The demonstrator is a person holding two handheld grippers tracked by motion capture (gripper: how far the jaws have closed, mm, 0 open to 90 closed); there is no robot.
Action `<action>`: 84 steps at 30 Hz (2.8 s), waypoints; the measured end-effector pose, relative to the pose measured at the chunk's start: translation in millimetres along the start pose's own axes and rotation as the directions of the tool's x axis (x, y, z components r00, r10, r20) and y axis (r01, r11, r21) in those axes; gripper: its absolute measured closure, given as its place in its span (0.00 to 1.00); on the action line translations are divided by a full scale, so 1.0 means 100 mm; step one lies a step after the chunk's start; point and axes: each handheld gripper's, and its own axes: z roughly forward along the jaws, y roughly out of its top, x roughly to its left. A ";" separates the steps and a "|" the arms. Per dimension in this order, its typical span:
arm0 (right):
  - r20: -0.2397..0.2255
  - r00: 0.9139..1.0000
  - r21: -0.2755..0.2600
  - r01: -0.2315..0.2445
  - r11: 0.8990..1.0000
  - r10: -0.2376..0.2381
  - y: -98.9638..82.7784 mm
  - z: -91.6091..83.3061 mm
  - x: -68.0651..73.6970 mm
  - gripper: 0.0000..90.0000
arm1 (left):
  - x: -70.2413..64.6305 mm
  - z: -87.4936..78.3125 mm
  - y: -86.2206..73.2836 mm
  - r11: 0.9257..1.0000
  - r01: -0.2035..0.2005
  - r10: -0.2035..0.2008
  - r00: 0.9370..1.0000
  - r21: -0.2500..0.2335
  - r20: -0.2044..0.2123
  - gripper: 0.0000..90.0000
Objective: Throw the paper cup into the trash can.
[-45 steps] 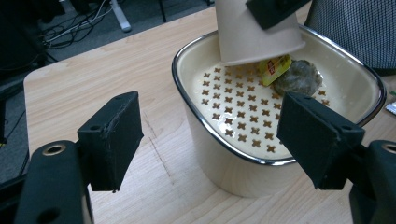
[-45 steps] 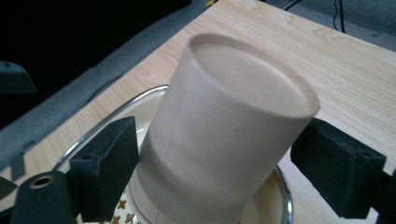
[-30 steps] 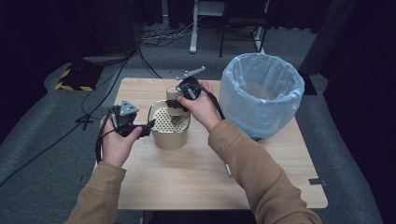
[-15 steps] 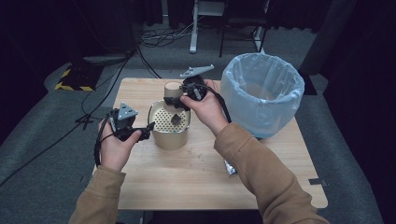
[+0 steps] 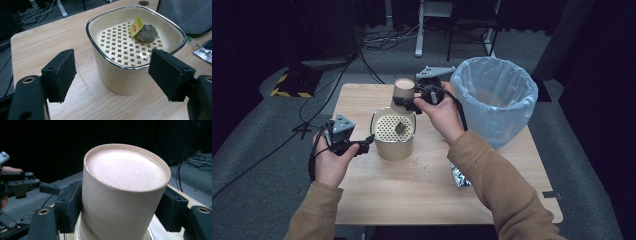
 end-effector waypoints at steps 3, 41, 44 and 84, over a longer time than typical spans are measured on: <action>-0.001 1.000 -0.027 0.005 1.000 -0.005 0.05 -0.12 -0.03 0.33 | 0.00 -0.01 -0.02 1.000 0.004 -0.004 1.000 0.003 0.008 0.25; 0.448 0.881 -0.085 -0.126 0.988 0.151 -0.15 -1.97 -1.16 0.21 | -0.08 0.20 -0.46 0.994 0.079 -0.082 0.996 0.070 0.046 0.24; 0.456 0.876 -0.086 -0.133 0.987 0.158 -0.17 -2.01 -1.18 0.20 | -0.07 0.20 -0.47 0.994 0.080 -0.083 0.996 0.071 0.043 0.24; 0.346 0.926 0.079 -0.189 0.979 0.151 -1.70 -2.53 -0.49 0.25 | -0.15 0.19 -0.57 0.991 0.069 -0.075 0.996 0.112 0.047 0.24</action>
